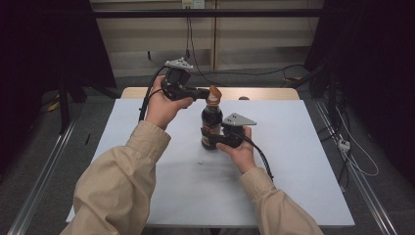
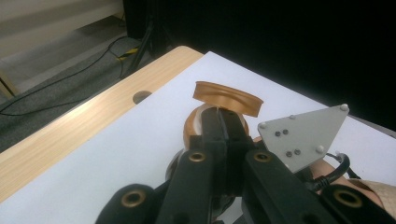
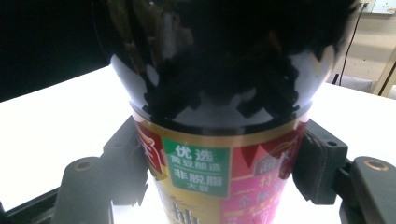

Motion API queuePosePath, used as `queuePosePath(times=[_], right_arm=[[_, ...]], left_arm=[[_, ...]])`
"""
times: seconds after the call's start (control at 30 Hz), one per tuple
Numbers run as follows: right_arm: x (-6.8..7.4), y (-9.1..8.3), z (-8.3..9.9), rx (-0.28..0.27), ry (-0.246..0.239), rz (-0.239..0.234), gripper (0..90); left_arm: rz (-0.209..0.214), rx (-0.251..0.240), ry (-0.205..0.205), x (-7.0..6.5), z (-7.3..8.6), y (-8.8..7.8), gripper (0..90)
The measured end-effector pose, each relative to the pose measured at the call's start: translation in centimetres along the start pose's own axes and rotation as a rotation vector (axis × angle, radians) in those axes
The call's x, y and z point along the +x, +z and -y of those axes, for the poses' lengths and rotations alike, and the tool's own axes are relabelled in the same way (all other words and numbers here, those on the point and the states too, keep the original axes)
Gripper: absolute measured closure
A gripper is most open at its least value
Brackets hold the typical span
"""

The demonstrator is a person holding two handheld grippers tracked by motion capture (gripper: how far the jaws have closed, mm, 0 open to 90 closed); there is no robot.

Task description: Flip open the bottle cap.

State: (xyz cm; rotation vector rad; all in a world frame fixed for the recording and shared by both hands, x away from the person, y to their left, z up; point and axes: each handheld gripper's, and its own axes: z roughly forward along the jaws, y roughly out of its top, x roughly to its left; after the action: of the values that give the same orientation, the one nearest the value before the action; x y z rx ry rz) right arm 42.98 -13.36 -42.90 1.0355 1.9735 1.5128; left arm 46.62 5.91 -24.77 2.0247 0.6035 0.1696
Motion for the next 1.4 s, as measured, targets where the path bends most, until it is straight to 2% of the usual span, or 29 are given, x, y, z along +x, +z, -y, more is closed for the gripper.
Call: queuePosePath(times=[0.33,0.43,0.53,0.67,0.83,0.97,1.0,1.07,1.1,1.13,1.27,1.4], right_arm=[[-0.1,0.0,-0.1,0.006,0.002,0.0,30.3],[-0.1,-0.1,-0.1,0.006,0.0,-0.001,30.3],[0.3,0.0,-0.1,0.013,-0.023,0.008,30.2],[0.2,0.0,-0.1,0.01,-0.013,0.005,30.0],[0.2,0.0,-0.1,0.013,-0.017,-0.001,29.8],[0.2,0.0,-0.1,0.013,-0.015,0.0,29.4],[0.2,0.0,-0.2,0.014,-0.013,0.0,29.3],[0.1,-0.1,-0.3,0.021,-0.003,-0.005,28.5],[0.0,-0.1,-0.3,0.022,0.006,-0.011,28.1],[0.0,-0.2,-0.3,0.024,0.016,-0.009,27.7],[0.0,-0.5,-0.6,0.044,0.037,-0.013,26.8],[-0.2,-1.0,-0.9,0.045,0.06,-0.025,25.1]], left_arm=[[-0.004,-0.002,0.006,0.0,-0.3,0.1,90.0],[0.02,-0.026,-0.002,-0.1,-0.5,0.1,90.0],[0.044,-0.046,0.002,-0.6,-1.0,0.4,90.0],[0.025,-0.037,0.021,-1.1,-1.5,0.6,90.0],[0.021,-0.013,0.022,-0.9,-1.1,0.4,90.0],[0.046,-0.036,-0.001,-0.5,-0.6,-0.3,90.0],[0.049,-0.035,-0.001,-0.4,-0.5,-0.4,89.1],[0.041,-0.029,0.003,-0.4,-0.1,-0.6,75.5],[0.037,-0.018,0.011,-0.4,0.2,-0.8,72.3],[0.034,-0.02,0.016,-0.4,0.4,-1.0,72.0],[0.031,-0.037,-0.014,0.0,1.6,-2.1,67.3],[0.026,-0.029,-0.02,0.3,2.7,-2.8,61.3]])
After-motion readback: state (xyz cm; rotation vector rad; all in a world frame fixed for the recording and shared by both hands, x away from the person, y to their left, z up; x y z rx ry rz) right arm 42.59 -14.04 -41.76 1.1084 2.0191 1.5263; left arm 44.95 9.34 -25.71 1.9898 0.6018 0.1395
